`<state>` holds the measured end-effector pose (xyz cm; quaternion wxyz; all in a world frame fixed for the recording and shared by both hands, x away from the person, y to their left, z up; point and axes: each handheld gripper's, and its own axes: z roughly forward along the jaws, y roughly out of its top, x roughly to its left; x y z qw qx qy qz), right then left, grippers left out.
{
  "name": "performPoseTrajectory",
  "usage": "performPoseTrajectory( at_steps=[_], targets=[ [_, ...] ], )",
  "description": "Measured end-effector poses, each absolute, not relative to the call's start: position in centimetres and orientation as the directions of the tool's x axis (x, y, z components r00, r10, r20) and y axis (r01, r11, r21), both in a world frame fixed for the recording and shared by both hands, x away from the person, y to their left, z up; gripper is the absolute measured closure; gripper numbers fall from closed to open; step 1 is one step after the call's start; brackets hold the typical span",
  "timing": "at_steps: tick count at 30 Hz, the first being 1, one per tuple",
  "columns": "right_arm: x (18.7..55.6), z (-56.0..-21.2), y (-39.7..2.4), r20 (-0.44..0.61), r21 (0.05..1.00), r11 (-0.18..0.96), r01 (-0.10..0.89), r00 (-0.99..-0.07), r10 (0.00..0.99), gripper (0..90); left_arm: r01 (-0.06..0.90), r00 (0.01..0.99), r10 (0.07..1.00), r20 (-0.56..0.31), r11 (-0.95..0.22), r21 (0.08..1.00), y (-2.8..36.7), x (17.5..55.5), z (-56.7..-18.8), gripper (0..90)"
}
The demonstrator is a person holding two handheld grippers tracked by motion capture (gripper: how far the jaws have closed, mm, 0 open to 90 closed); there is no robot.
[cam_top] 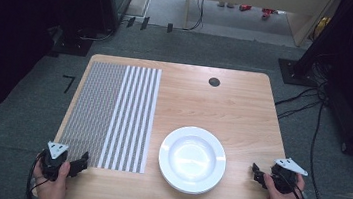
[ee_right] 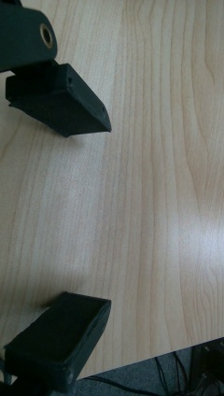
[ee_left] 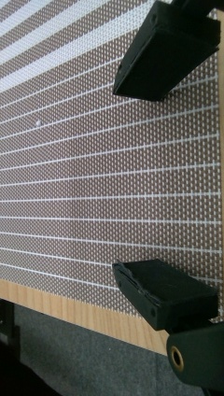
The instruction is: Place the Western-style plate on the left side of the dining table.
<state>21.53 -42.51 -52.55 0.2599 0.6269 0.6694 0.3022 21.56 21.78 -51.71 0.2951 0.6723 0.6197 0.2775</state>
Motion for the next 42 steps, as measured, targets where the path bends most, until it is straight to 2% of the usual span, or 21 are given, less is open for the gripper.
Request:
performPoseTrajectory(
  at_steps=[15,22,26,31,37,42],
  targets=[
    [21.7,-52.1,-42.1,0.051,0.724,0.000,0.690,-0.054,0.997,13.6,0.641,0.095,0.994,-0.047,-0.025,0.767,20.9,21.8,-51.0,12.7],
    [21.2,-50.6,-41.6,0.081,0.749,-0.019,0.662,-0.063,0.995,13.4,0.638,0.130,0.989,-0.071,-0.029,0.770,18.7,22.4,-50.1,10.4],
    [21.3,-50.1,-41.3,0.102,0.753,-0.028,0.658,-0.074,0.992,13.5,0.622,0.141,0.989,-0.031,-0.064,0.781,17.3,22.6,-49.2,10.5],
    [21.7,-49.4,-40.4,0.090,0.759,-0.008,0.651,-0.094,0.992,13.4,0.599,0.158,0.986,-0.060,-0.047,0.799,15.8,22.8,-48.1,10.4],
    [21.7,-48.6,-40.1,0.107,0.771,-0.017,0.637,-0.103,0.989,13.4,0.599,0.235,0.966,-0.113,-0.052,0.799,14.0,23.4,-47.7,10.6],
    [21.8,-47.9,-39.9,0.138,0.776,-0.045,0.629,-0.101,0.985,13.5,0.587,0.271,0.957,-0.106,-0.077,0.806,12.0,24.3,-47.5,10.7]
  ],
)
